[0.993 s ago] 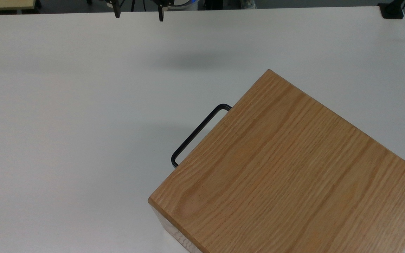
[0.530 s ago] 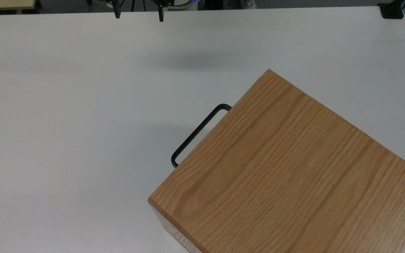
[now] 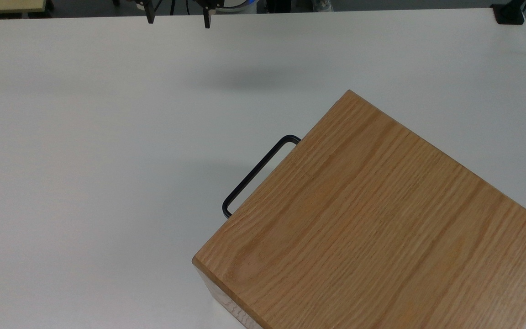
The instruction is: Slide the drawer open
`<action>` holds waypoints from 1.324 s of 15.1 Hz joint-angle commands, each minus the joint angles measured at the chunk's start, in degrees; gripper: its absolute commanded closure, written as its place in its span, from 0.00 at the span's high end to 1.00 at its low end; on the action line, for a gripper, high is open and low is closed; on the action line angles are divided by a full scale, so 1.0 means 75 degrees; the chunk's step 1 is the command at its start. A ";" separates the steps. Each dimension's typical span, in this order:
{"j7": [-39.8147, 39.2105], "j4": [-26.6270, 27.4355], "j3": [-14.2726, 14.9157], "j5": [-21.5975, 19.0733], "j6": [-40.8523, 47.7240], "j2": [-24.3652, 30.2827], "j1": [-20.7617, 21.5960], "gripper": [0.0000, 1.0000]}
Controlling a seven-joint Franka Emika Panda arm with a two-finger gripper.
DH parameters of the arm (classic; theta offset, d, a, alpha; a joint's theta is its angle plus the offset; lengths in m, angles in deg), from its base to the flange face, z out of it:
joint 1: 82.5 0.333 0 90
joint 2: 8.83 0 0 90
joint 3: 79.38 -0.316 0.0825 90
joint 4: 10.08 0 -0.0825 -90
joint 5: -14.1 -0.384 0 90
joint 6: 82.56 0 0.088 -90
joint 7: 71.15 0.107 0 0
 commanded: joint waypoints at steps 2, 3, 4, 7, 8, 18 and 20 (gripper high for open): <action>0.1099 0.0171 0.0077 0.0068 -0.0121 0.0058 0.0075 1.00; 0.1510 0.0148 0.0053 0.0080 -0.0331 0.0011 0.0110 1.00; 0.1989 0.0171 0.0041 0.0057 -0.0750 -0.0001 0.0110 1.00; 0.4002 0.0031 0.0064 -0.0584 -0.1805 -0.0304 0.0052 1.00; 0.4671 -0.0132 0.0065 -0.0982 -0.2181 -0.0468 0.0028 1.00; 0.7022 -0.1362 -0.0380 -0.2204 -0.4915 -0.2401 0.0274 0.47; 0.6987 -0.1679 -0.0567 -0.2217 -0.4950 -0.2741 0.0251 0.46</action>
